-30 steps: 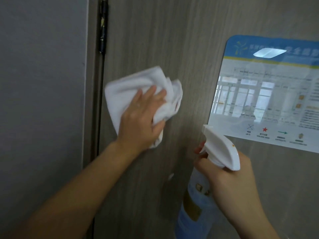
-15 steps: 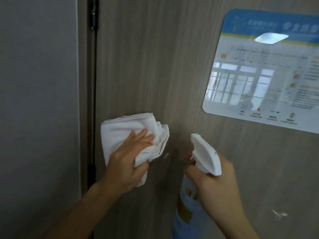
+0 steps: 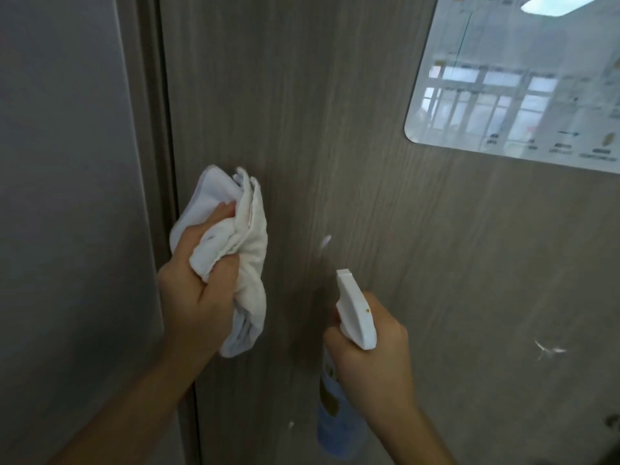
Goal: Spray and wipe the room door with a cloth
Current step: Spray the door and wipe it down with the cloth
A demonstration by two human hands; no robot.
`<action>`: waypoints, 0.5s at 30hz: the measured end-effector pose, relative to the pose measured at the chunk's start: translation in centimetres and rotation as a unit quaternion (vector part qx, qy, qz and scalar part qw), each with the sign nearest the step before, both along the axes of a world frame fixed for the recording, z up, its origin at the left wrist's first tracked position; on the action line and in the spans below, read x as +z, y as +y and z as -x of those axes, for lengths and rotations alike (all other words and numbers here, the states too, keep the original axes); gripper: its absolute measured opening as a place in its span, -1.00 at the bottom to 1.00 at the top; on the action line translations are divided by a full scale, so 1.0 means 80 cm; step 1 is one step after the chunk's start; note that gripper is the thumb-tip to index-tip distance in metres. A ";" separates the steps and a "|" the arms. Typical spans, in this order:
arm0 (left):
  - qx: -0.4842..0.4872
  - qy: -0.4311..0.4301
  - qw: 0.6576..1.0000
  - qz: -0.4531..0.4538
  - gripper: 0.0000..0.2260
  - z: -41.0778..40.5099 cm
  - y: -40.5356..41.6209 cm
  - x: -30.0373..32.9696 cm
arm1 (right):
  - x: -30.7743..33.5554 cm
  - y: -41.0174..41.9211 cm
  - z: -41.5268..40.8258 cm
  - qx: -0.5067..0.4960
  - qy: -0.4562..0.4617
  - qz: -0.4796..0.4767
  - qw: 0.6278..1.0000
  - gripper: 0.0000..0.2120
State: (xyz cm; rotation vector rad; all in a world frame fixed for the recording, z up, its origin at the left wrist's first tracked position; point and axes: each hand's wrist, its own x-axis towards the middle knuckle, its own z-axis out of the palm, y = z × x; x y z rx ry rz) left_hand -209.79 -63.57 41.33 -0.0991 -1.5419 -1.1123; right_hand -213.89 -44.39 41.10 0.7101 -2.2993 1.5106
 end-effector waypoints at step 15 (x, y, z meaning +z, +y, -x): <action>0.010 0.027 1.000 -0.013 -0.70 -0.021 0.013 0.014 | 0.007 0.020 -0.021 0.004 0.040 -0.002 0.999 -0.79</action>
